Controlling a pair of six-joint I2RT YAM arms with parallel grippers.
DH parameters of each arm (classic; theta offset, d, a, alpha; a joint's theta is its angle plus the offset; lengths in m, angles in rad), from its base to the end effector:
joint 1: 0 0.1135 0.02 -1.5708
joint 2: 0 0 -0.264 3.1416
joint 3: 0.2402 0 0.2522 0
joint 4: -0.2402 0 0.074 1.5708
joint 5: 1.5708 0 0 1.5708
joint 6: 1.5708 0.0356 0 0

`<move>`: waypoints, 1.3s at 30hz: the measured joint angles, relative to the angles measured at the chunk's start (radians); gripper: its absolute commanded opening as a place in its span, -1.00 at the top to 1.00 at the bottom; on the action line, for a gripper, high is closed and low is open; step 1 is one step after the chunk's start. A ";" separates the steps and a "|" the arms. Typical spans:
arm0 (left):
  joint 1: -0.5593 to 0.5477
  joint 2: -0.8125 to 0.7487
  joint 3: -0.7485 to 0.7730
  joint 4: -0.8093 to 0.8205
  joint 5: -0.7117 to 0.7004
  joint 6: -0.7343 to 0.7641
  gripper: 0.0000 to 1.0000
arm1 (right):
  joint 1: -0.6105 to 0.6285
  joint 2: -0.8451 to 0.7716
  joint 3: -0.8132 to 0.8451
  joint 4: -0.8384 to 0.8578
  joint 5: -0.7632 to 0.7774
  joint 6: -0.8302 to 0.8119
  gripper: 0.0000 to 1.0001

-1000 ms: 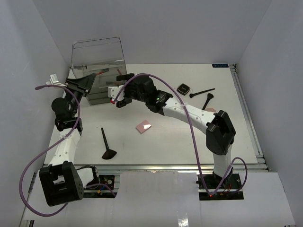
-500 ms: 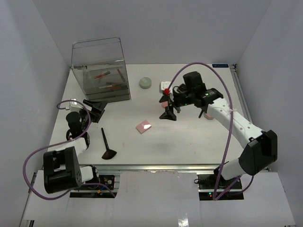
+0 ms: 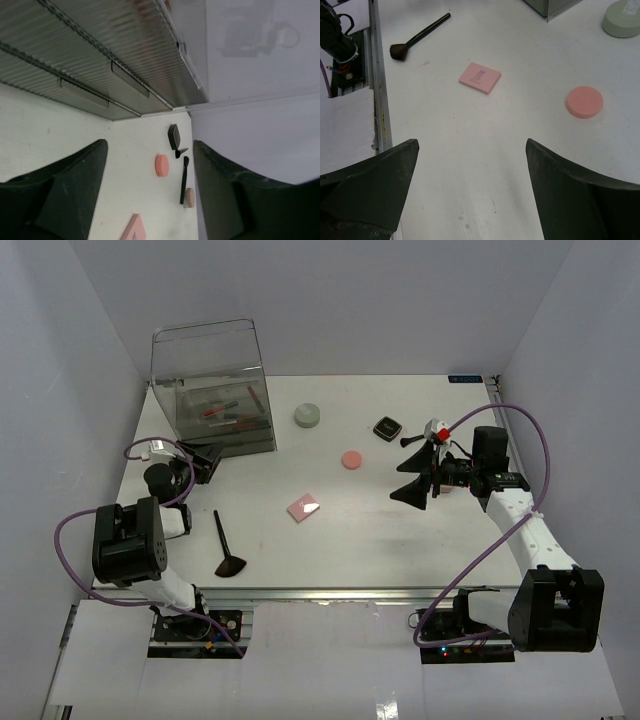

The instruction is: Organize the makeup

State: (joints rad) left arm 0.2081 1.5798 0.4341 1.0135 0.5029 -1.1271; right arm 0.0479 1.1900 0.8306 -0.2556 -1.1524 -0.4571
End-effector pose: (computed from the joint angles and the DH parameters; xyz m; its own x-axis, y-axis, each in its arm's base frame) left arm 0.2798 0.0415 0.1652 -0.3141 -0.8751 -0.3682 0.0065 0.3858 -0.9226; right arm 0.2427 0.0442 0.2776 -0.1795 -0.1881 -0.9656 -0.9407 0.3199 0.1126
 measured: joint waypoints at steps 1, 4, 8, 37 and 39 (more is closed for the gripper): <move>0.000 0.020 0.013 0.011 -0.003 -0.006 -0.39 | -0.002 -0.001 -0.002 0.011 -0.010 0.006 -0.84; 0.000 0.076 0.049 0.036 -0.013 -0.027 -0.29 | -0.002 -0.003 -0.003 0.039 -0.038 0.018 -0.80; -0.001 0.115 0.070 0.054 -0.023 -0.045 -0.15 | -0.002 -0.004 -0.003 0.053 -0.063 0.032 -0.77; -0.016 0.297 0.217 0.083 -0.074 -0.100 0.64 | -0.002 -0.003 -0.010 0.057 -0.085 0.031 -0.67; -0.016 0.297 0.217 0.083 -0.074 -0.110 0.71 | -0.002 -0.003 -0.010 0.057 -0.085 0.031 -0.67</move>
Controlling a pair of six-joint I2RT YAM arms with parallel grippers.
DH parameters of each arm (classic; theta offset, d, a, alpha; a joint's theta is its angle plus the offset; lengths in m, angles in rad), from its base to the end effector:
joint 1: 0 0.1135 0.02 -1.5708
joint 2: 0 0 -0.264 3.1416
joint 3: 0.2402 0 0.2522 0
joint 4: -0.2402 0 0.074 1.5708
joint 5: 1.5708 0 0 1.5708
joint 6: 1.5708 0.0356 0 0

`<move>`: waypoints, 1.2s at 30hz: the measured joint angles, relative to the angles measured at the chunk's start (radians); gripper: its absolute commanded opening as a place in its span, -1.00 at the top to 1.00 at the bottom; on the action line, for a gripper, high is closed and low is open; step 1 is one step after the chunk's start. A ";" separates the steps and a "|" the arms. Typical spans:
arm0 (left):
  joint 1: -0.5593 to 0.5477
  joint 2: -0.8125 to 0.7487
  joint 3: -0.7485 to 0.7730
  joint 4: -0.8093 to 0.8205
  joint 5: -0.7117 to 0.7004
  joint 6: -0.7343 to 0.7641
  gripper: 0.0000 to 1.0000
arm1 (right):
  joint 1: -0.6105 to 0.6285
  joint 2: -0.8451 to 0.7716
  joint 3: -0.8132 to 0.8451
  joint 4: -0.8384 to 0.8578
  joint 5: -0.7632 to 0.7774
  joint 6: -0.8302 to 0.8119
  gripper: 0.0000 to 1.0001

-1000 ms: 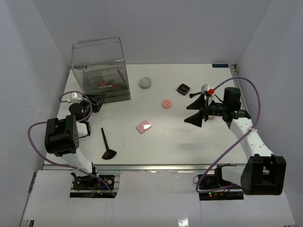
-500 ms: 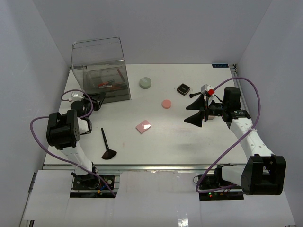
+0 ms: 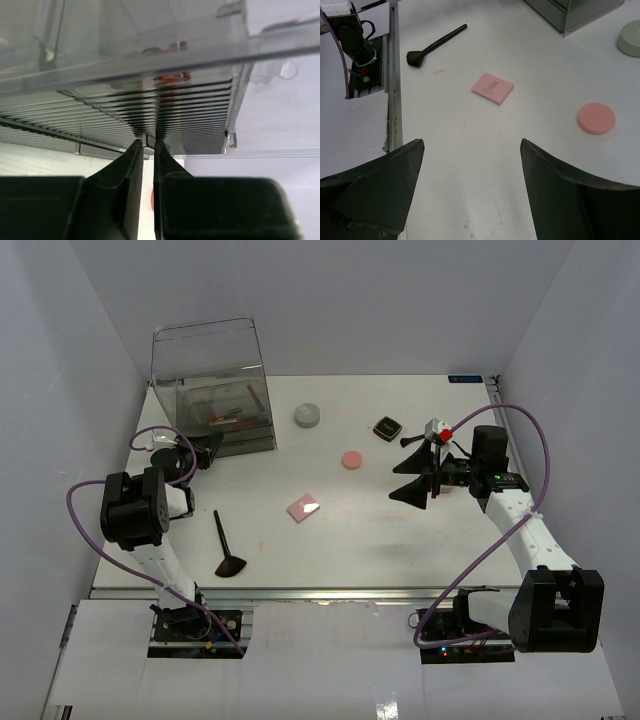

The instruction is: Organize the makeup

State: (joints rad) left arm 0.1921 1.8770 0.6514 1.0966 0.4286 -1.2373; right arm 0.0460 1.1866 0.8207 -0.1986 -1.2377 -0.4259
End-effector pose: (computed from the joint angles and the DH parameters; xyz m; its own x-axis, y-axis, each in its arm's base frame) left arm 0.3409 0.0512 0.1413 -0.2595 -0.9260 -0.2741 -0.0437 0.2948 -0.9546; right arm 0.2418 0.0448 0.2808 -0.1510 -0.1422 -0.9783 -0.9608 0.2539 0.1114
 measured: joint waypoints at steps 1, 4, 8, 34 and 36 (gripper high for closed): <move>0.000 0.000 0.000 0.000 0.000 -0.004 0.75 | 0.000 0.000 0.000 0.000 0.000 0.000 -0.66; -0.001 0.000 -0.001 0.000 0.000 -0.014 0.84 | 0.000 0.000 0.000 0.000 0.000 0.000 -0.65; -0.001 -0.003 -0.013 0.010 0.000 -0.021 0.89 | 0.000 0.000 0.000 0.000 0.000 0.000 -0.65; -0.006 -0.428 -0.333 -0.191 0.034 0.076 -0.70 | -0.012 0.000 -0.001 0.000 0.001 0.000 -0.67; -0.006 -0.445 -0.317 -0.230 0.035 0.091 -0.79 | -0.013 0.000 -0.001 0.000 0.001 0.000 -0.67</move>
State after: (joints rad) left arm 0.1864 1.4320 0.3340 0.8666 0.4639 -1.1460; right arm 0.0327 1.1866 0.8196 -0.1982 -1.2362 -0.4262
